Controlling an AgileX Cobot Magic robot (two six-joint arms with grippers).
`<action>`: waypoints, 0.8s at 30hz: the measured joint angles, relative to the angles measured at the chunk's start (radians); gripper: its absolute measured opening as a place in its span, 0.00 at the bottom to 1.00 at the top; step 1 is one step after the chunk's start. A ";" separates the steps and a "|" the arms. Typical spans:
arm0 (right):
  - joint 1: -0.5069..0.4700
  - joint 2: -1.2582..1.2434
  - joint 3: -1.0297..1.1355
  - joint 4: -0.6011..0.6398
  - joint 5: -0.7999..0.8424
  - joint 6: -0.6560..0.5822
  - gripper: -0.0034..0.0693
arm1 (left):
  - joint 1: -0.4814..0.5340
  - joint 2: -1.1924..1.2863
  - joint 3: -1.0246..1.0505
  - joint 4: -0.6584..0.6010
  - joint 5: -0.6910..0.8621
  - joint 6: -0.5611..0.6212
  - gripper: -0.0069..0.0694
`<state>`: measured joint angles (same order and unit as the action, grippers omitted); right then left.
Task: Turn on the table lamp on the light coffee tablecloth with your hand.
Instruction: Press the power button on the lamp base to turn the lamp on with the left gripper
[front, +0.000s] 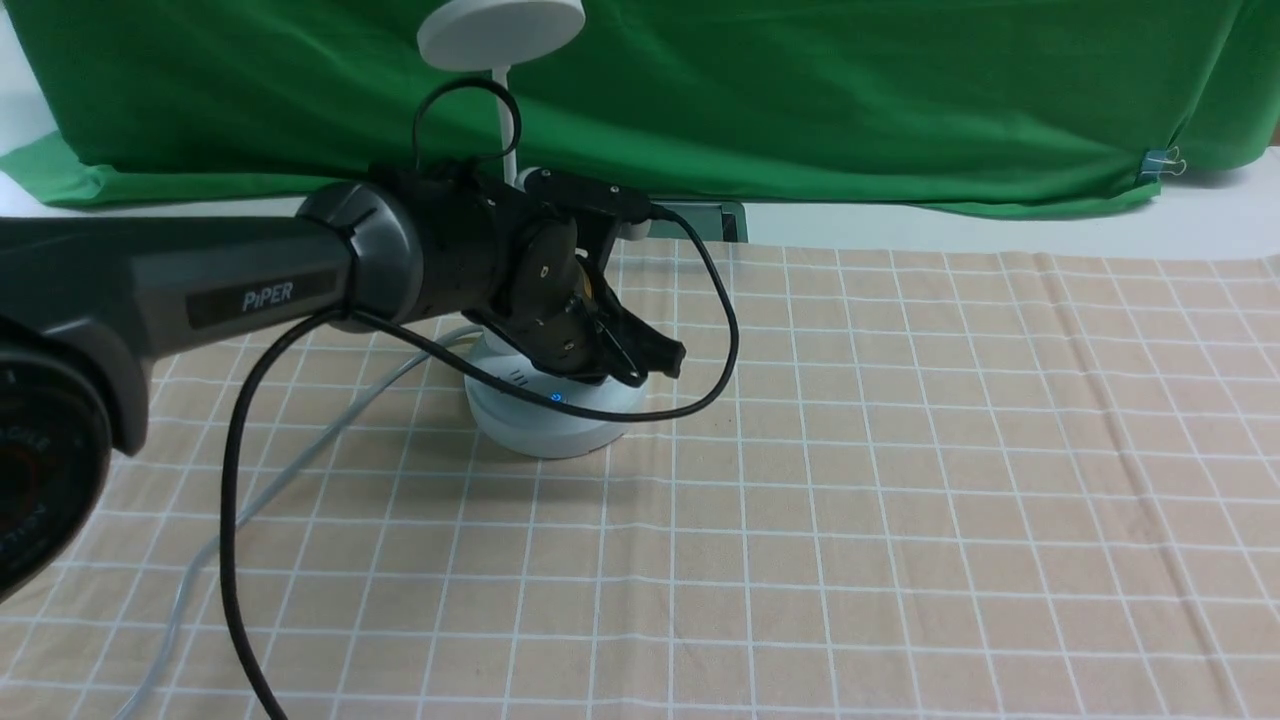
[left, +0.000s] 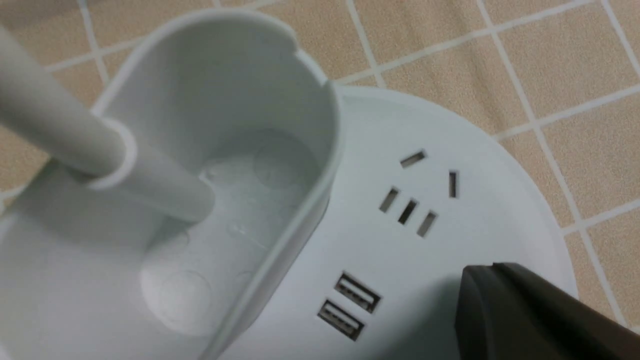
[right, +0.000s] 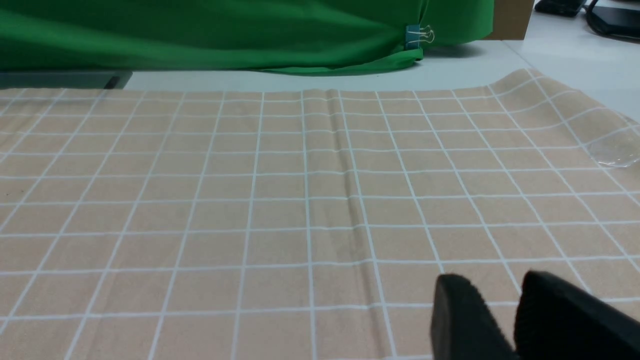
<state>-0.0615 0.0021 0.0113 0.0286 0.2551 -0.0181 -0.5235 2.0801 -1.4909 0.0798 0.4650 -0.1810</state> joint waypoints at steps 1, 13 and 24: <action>0.000 0.000 0.000 0.000 0.000 0.000 0.37 | 0.000 0.006 -0.002 -0.005 0.007 0.004 0.09; 0.000 0.000 0.000 0.000 0.000 0.000 0.37 | 0.000 0.014 -0.023 -0.009 0.052 0.051 0.09; 0.000 0.000 0.000 0.000 0.000 0.000 0.37 | -0.005 -0.131 0.024 -0.255 0.249 0.229 0.09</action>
<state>-0.0615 0.0021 0.0113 0.0286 0.2551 -0.0181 -0.5290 1.9491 -1.4672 -0.1752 0.7142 0.0479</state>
